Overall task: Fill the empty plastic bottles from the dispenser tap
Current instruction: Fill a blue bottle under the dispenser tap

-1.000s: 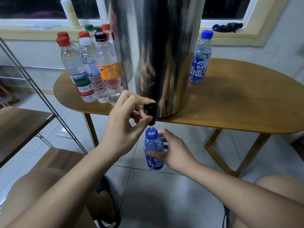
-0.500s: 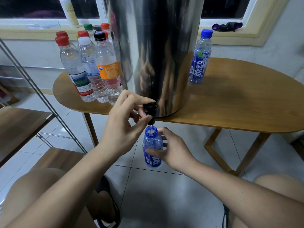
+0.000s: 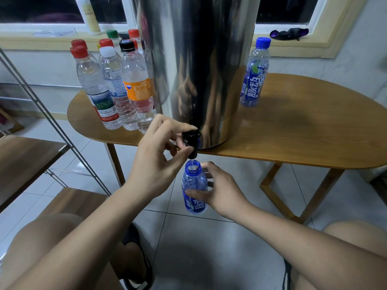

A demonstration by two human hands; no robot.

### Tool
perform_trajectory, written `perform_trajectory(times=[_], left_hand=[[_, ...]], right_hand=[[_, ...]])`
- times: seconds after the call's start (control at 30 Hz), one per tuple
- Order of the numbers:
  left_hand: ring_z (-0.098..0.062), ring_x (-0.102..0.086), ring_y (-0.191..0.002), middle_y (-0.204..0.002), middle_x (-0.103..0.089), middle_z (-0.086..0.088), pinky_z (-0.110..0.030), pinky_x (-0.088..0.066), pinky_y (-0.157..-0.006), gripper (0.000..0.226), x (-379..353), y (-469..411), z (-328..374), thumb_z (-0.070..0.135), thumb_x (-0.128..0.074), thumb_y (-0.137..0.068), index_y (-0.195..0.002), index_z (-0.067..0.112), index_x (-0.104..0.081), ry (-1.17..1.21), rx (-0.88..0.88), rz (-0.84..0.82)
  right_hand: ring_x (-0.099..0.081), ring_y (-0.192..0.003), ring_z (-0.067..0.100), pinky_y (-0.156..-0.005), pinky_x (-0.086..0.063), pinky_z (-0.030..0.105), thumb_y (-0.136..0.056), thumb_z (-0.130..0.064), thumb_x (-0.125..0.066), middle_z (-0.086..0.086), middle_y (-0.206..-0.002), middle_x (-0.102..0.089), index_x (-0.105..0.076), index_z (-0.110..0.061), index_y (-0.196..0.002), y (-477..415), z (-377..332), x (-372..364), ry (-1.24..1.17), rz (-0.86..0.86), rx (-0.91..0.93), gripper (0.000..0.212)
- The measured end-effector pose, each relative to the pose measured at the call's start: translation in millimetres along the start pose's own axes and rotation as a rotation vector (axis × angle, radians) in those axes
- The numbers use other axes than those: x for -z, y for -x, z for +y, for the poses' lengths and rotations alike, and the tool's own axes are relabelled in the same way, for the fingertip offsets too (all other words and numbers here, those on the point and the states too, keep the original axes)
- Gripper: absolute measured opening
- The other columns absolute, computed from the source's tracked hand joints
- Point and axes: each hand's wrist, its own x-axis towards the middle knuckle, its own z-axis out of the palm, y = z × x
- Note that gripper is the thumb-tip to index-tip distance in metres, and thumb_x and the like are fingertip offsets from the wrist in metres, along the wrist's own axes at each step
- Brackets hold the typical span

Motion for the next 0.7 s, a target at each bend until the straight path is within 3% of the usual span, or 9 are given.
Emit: perform_trajectory(times=[0.37, 0.7], left_hand=[[-0.024, -0.063, -0.089, -0.107, -0.057, -0.009, -0.032, -0.053, -0.069, 0.047, 0.8, -0.1, -0.2, -0.009, -0.08, -0.092, -0.124, 0.023, -0.068, -0.004, 0.003, -0.004], [-0.024, -0.063, -0.089, -0.107, -0.057, -0.009, -0.032, -0.053, -0.069, 0.047, 0.7, 0.1, -1.0, -0.01, -0.08, -0.092, -0.124, 0.022, -0.068, 0.001, 0.002, -0.005]], right_hand=[[-0.064, -0.119, 0.005, -0.099, -0.061, 0.033, -0.08, -0.054, -0.092, -0.021, -0.132, -0.066, -0.054, -0.04, -0.134, -0.6, 1.0, 0.2, 0.016, -0.005, -0.004, 0.067], [-0.065, -0.117, 0.005, -0.095, -0.06, 0.027, -0.08, -0.053, -0.092, -0.02, -0.132, -0.066, -0.054, -0.039, -0.134, -0.9, 2.1, 0.4, 0.009, -0.013, -0.014, 0.067]])
